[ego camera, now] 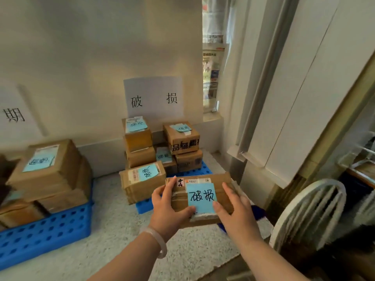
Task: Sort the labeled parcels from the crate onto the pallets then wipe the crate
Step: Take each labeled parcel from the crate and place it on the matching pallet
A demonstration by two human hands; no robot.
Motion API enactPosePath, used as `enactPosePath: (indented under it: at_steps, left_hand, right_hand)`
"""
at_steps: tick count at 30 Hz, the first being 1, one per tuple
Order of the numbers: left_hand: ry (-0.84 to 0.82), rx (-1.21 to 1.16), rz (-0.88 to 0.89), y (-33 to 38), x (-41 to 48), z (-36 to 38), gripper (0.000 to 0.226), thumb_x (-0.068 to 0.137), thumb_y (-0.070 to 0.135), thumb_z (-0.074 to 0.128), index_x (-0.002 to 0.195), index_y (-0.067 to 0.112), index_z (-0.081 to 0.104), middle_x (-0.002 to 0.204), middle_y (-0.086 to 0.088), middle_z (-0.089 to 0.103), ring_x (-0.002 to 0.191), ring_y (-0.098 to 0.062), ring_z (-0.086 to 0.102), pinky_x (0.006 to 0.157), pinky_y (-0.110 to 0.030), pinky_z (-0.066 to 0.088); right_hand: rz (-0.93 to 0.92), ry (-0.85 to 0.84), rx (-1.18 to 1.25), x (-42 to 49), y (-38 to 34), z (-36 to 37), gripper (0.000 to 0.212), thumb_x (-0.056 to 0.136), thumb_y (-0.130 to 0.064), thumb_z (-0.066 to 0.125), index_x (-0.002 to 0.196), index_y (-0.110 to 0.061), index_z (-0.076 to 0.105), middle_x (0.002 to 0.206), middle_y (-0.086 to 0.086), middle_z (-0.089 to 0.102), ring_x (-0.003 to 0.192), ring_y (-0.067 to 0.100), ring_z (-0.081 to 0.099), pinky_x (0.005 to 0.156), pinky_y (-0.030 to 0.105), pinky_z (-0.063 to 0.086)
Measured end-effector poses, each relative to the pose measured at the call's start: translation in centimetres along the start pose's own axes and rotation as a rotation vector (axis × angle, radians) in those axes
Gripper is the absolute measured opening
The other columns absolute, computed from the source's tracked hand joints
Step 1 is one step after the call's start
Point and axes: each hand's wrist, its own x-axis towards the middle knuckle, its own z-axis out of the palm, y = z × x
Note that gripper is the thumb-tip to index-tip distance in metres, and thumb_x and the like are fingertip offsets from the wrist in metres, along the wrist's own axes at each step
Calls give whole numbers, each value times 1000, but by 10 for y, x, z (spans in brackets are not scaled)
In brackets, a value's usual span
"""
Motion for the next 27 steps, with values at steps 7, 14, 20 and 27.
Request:
enactPosePath:
  at_steps: [7, 14, 20, 27]
  left_hand:
    - [-76, -15, -77, -28, 39, -13, 89, 76, 31, 80, 137, 54, 20, 145, 7, 19, 123, -13, 37, 100, -30, 48]
    - [-41, 113, -158, -44, 91, 16, 91, 78, 42, 77, 150, 41, 20, 152, 7, 5, 140, -20, 21, 117, -38, 28]
    - [17, 170, -263, -50, 144, 50, 86, 82, 43, 72, 151, 39, 21, 150, 6, 7, 141, -23, 21, 117, -40, 28]
    - [0, 337, -407, -62, 178, 86, 87, 87, 50, 64, 153, 38, 10, 160, 2, -13, 148, -26, 2, 120, -39, 14]
  right_hand:
    - [81, -36, 40, 32, -1, 33, 66, 87, -51, 63, 143, -54, 28, 141, -5, 31, 124, 14, 44, 94, 40, 53]
    - [113, -111, 18, 100, 16, 45, 68, 87, -47, 65, 144, -52, 29, 146, -3, 29, 124, 11, 39, 100, 35, 48]
    - [96, -229, -24, 172, 32, 48, 71, 89, -44, 65, 147, -49, 25, 146, -3, 27, 122, 9, 37, 93, 27, 47]
    - [91, -418, -50, 232, 57, 73, 76, 88, -44, 66, 147, -52, 21, 156, -2, 13, 142, 21, 25, 112, 40, 36]
